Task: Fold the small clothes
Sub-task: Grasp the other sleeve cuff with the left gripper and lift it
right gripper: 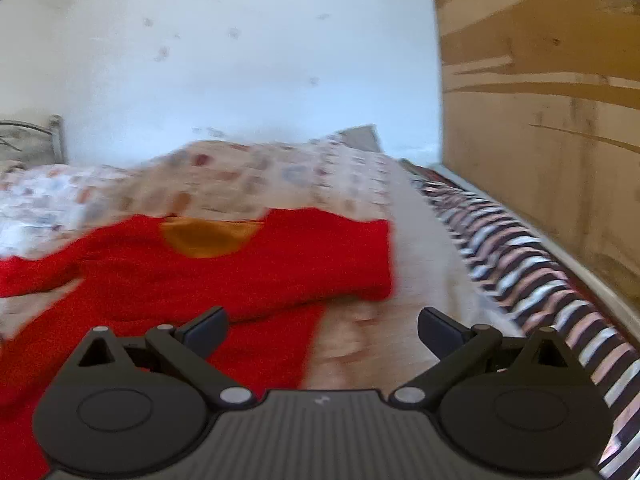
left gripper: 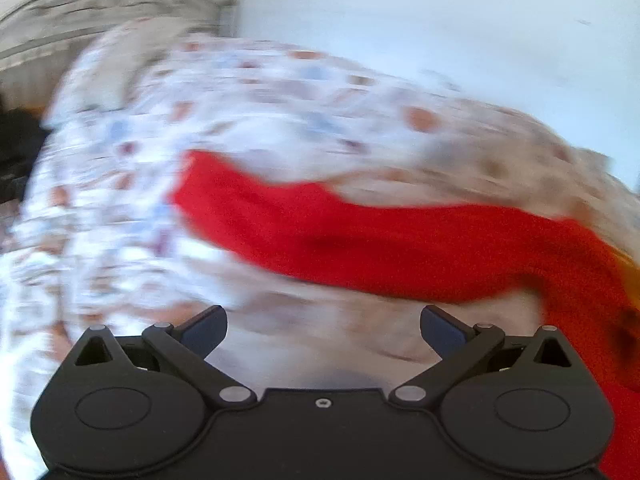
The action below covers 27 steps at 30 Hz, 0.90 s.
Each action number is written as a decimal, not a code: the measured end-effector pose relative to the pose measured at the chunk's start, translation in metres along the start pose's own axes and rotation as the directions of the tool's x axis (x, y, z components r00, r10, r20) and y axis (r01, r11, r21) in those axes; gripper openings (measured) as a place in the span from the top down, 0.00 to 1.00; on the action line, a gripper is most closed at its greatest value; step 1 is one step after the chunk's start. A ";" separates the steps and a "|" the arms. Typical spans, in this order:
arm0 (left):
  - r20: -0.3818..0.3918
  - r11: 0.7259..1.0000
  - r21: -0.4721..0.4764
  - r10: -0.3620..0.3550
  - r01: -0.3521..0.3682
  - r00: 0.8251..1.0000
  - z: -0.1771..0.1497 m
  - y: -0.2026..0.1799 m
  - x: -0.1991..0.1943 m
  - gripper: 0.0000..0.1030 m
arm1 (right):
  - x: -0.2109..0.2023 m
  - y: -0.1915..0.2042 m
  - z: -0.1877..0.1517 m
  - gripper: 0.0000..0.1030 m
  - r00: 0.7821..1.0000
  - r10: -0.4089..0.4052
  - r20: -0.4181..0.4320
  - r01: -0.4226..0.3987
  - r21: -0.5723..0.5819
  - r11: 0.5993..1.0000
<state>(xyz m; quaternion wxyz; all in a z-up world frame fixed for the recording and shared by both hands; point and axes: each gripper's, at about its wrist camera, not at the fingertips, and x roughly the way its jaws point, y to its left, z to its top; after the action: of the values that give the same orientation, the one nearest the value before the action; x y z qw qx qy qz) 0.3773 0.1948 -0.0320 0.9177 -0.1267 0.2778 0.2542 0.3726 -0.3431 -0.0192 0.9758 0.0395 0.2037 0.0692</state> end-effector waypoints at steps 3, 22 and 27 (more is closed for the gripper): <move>0.041 0.995 -0.089 0.050 -0.046 0.998 0.008 0.050 0.013 0.00 | -0.012 0.028 -0.007 0.00 0.995 0.101 0.009 -0.102 0.047 0.994; 0.100 0.885 -0.450 -0.087 0.123 0.991 0.048 0.131 0.101 0.43 | 0.014 0.111 -0.050 0.00 0.960 0.239 -0.145 -0.215 0.163 0.963; 0.096 0.856 -0.503 -0.082 0.119 0.992 0.048 0.136 0.110 0.49 | 0.016 0.110 -0.054 0.00 0.958 0.242 -0.152 -0.216 0.168 0.962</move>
<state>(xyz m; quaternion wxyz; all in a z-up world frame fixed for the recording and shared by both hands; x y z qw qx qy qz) 0.4049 0.3705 -0.0683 0.8732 -0.3691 0.1614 0.2743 0.3521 -0.2293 -0.0634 0.9343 0.1297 0.2853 0.1698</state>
